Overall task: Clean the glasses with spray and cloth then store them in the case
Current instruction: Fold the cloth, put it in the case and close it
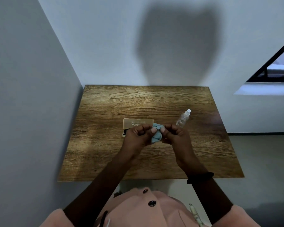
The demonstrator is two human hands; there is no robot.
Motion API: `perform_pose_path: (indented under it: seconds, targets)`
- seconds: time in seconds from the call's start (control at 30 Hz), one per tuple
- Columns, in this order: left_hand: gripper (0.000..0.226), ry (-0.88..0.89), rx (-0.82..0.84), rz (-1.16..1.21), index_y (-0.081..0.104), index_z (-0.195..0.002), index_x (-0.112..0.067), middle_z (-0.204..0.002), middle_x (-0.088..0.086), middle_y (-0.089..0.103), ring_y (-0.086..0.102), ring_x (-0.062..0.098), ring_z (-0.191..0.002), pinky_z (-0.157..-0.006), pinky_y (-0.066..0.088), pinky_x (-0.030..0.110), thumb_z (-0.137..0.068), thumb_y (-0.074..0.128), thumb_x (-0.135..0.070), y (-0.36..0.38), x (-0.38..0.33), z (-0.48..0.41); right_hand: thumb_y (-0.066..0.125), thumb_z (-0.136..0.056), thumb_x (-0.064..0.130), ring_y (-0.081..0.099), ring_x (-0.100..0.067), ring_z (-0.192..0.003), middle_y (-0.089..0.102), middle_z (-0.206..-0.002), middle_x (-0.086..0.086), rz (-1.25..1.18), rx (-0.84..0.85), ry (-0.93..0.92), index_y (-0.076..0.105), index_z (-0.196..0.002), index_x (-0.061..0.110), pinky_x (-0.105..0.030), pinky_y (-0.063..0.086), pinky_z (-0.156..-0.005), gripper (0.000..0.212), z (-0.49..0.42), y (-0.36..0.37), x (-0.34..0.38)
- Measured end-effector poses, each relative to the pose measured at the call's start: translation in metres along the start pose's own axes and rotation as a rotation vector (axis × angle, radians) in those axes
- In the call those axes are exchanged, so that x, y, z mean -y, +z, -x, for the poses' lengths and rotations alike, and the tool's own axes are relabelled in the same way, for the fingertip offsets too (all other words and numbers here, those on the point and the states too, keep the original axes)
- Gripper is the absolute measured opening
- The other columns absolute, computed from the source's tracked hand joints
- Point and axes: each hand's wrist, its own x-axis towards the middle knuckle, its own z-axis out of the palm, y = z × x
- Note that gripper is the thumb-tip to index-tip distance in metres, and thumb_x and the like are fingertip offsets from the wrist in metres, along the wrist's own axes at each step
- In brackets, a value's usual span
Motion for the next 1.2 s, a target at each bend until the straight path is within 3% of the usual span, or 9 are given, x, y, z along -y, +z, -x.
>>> perform_pose_path:
  seconds: [0.17,0.3,0.43,0.6,0.73,0.87,0.97,1.1,1.2]
  targets:
    - [0.02,-0.181,0.026,0.124,0.073,-0.114,-0.006,-0.107,0.012,0.078,0.076,0.022,-0.096,-0.079,0.063,0.03,-0.096,0.064,-0.008,0.0,-0.012,0.007,0.059,-0.098,0.019,0.068,-0.018,-0.081,0.076,-0.095,-0.007,-0.23,-0.001,0.181,0.071,-0.104,0.01,-0.03,0.052,-0.069,0.016,0.007,0.002,0.005]
    - [0.015,-0.192,-0.084,0.094,0.075,-0.106,-0.007,-0.101,0.013,0.079,0.077,0.023,-0.09,-0.069,0.063,0.029,-0.093,0.069,-0.011,-0.001,-0.012,0.01,0.07,-0.091,0.015,0.07,-0.012,-0.077,0.073,-0.089,0.006,0.188,-0.268,-0.21,0.067,-0.092,0.03,-0.031,0.057,-0.067,0.015,0.012,0.006,0.006]
    - [0.017,-0.154,-0.082,0.064,0.075,-0.104,-0.005,-0.095,0.011,0.079,0.077,0.021,-0.087,-0.071,0.063,0.029,-0.091,0.071,-0.016,0.001,-0.015,0.013,0.075,-0.085,0.008,0.068,-0.009,-0.083,0.069,-0.1,0.007,0.439,-0.116,-0.474,0.07,-0.106,0.02,-0.027,0.057,-0.065,0.025,0.015,0.004,0.011]
    - [0.02,-0.048,-0.064,-0.094,0.076,-0.104,-0.002,-0.097,0.014,0.079,0.077,0.026,-0.093,-0.08,0.063,0.035,-0.092,0.072,-0.018,0.004,-0.018,0.016,0.074,-0.085,0.005,0.067,-0.008,-0.08,0.068,-0.098,0.004,0.53,-0.11,-0.563,0.071,-0.101,0.013,-0.03,0.056,-0.064,0.018,0.01,0.0,0.011]
    - [0.018,-0.099,-0.07,-0.058,0.077,-0.101,-0.005,-0.097,0.013,0.08,0.077,0.023,-0.09,-0.078,0.063,0.032,-0.093,0.07,-0.02,0.005,-0.024,0.018,0.074,-0.086,0.009,0.07,-0.011,-0.086,0.074,-0.093,0.001,0.304,-0.134,-0.328,0.073,-0.091,0.012,-0.029,0.058,-0.072,0.006,0.012,-0.003,0.016]
    - [0.02,-0.191,-0.049,0.041,0.077,-0.103,-0.007,-0.099,0.011,0.079,0.076,0.02,-0.087,-0.073,0.061,0.029,-0.094,0.068,-0.022,0.004,-0.027,0.018,0.071,-0.085,0.015,0.066,-0.017,-0.083,0.073,-0.093,-0.008,-0.199,0.107,0.16,0.072,-0.094,0.005,-0.032,0.052,-0.073,0.014,0.015,-0.011,0.031]
    - [0.023,-0.241,-0.072,0.083,0.076,-0.106,-0.005,-0.099,0.009,0.078,0.074,0.017,-0.086,-0.072,0.06,0.03,-0.094,0.069,-0.023,0.005,-0.027,0.018,0.069,-0.079,0.016,0.065,-0.016,-0.076,0.072,-0.089,-0.008,-0.467,0.187,0.361,0.074,-0.083,0.012,-0.03,0.049,-0.068,0.007,0.017,-0.012,0.038]
    - [0.026,-0.238,-0.117,0.144,0.075,-0.111,-0.003,-0.102,0.012,0.078,0.074,0.019,-0.087,-0.076,0.06,0.033,-0.095,0.066,-0.023,0.001,-0.027,0.017,0.065,-0.081,0.013,0.066,-0.018,-0.078,0.072,-0.091,-0.01,-0.504,0.177,0.402,0.073,-0.078,0.011,-0.03,0.048,-0.068,0.009,0.019,-0.015,0.037]
    - [0.02,-0.184,-0.174,0.14,0.076,-0.105,-0.007,-0.098,0.01,0.079,0.075,0.019,-0.086,-0.078,0.059,0.033,-0.097,0.064,-0.021,-0.002,-0.027,0.018,0.068,-0.085,0.011,0.066,-0.019,-0.084,0.072,-0.088,-0.008,-0.247,0.017,0.145,0.072,-0.086,0.005,-0.032,0.05,-0.072,0.008,0.022,-0.017,0.038]
